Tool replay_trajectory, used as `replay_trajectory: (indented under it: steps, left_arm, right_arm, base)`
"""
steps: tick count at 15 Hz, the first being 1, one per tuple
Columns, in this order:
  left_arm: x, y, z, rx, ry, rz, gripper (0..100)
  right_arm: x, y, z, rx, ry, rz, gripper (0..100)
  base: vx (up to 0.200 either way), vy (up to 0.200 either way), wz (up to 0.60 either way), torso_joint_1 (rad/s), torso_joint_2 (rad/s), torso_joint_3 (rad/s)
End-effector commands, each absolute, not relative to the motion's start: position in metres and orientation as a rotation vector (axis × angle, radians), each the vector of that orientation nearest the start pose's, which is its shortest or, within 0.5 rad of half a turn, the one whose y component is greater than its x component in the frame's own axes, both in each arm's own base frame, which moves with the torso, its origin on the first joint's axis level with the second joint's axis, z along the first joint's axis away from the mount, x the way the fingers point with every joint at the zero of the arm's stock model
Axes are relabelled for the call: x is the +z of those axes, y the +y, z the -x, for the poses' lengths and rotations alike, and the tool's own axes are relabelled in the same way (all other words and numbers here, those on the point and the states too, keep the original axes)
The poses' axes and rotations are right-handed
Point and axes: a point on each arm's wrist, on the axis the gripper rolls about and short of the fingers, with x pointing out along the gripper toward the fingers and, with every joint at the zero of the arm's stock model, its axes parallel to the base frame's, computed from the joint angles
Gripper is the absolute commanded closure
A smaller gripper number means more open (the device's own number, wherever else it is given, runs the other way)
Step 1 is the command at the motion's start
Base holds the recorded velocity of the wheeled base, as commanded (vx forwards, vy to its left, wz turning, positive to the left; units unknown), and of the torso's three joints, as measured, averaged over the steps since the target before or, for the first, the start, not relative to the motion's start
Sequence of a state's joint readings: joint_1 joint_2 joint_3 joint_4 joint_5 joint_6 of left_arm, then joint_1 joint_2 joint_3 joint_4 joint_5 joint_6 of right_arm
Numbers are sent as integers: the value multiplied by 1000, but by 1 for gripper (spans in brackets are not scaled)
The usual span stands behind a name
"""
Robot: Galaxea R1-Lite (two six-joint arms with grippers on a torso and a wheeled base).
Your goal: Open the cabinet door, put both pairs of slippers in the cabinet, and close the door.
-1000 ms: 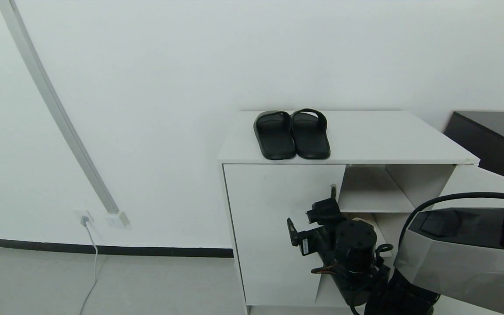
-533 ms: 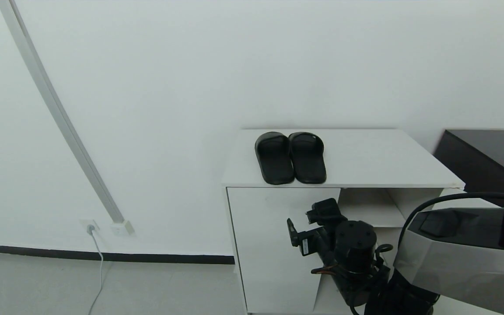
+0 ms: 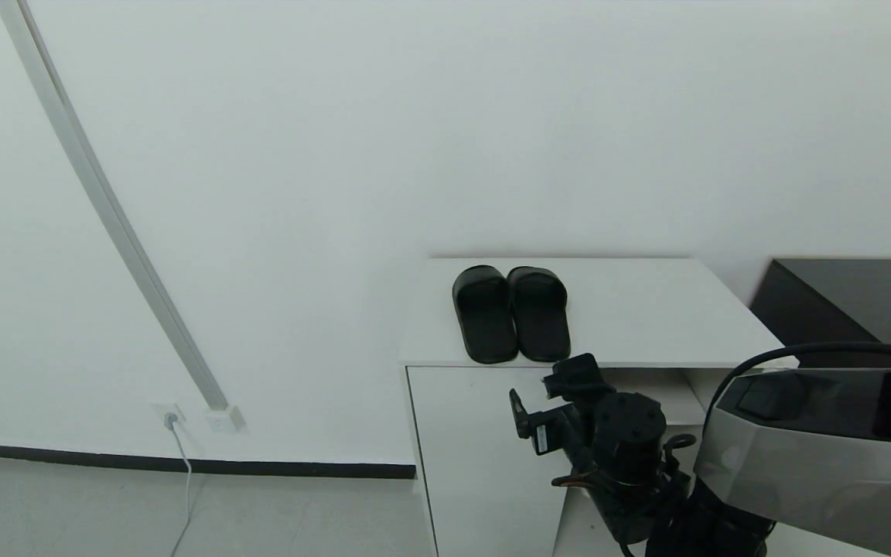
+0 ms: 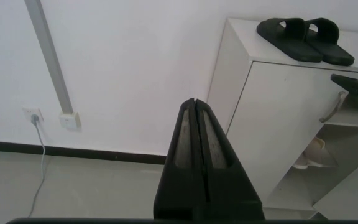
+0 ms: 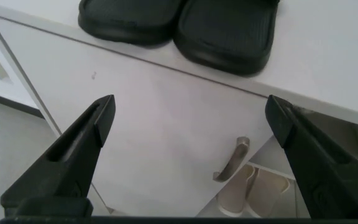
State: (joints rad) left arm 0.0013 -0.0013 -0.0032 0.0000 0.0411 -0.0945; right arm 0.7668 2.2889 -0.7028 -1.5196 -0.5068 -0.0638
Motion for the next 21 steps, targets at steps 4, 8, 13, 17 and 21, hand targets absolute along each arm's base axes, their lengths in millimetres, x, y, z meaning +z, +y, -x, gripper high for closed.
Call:
replay_trajectory:
  steps: [4, 8, 13, 17, 21]
  left_arm:
    - [76, 1, 23, 44, -5, 94, 100]
    - [76, 1, 23, 43, -5, 92, 100]
    - [76, 1, 23, 44, -5, 94, 100]
    - [76, 1, 23, 44, -5, 84, 100]
    - [76, 1, 23, 44, -5, 81, 100]
  right_arm:
    - [40, 250, -280, 274, 39, 130, 0]
    - [81, 251, -298, 262, 20, 123, 0]
    - [166, 270, -311, 227, 153, -44, 0]
    - [174, 287, -304, 196, 222, -101, 0]
    - [162, 281, -304, 177, 260, -119, 0]
  base:
    - [0, 0, 0, 12, -21, -13]
    - [0, 0, 0, 0, 0, 0]
    - [0, 0, 0, 0, 0, 0]
    - [0, 0, 0, 0, 0, 0]
    - [0, 0, 0, 0, 0, 0]
